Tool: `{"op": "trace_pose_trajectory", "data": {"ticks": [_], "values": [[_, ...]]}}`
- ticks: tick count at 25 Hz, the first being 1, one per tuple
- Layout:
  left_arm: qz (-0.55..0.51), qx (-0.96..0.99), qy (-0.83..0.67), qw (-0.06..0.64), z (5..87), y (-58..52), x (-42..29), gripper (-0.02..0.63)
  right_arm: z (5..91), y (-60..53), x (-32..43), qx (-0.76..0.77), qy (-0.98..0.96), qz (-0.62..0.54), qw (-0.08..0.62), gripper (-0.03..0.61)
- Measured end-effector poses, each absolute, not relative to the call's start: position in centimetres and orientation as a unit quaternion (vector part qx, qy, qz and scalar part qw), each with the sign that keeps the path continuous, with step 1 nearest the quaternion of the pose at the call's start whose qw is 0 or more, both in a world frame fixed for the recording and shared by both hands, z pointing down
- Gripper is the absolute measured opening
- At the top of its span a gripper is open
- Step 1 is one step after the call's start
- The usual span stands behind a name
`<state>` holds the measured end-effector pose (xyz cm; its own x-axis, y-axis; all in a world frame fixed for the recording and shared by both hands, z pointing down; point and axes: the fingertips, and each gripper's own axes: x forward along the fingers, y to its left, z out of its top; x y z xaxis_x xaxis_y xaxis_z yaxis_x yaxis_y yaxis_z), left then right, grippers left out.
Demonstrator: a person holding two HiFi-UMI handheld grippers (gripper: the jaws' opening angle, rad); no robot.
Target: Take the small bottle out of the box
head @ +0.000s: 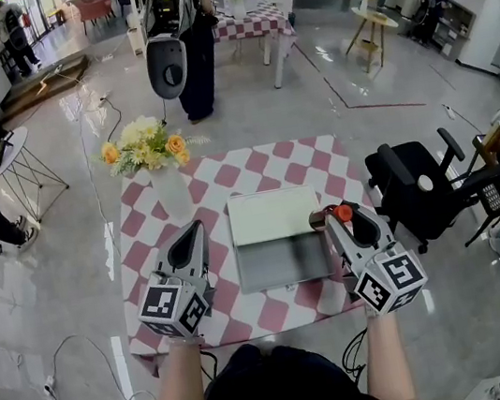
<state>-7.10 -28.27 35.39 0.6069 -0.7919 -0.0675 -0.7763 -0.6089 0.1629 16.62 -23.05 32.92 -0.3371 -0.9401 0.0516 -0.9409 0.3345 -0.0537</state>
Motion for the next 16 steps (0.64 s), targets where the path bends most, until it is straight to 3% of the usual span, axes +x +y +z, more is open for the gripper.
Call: {"op": "trace_pose_trajectory", "data": {"ticks": [16], "values": [[-0.063, 0.895, -0.437, 0.064, 35.98, -27.97, -6.93, 0.003, 33.28, -22.57, 16.83, 0.575, -0.817, 0.041, 0.000, 0.152]]}}
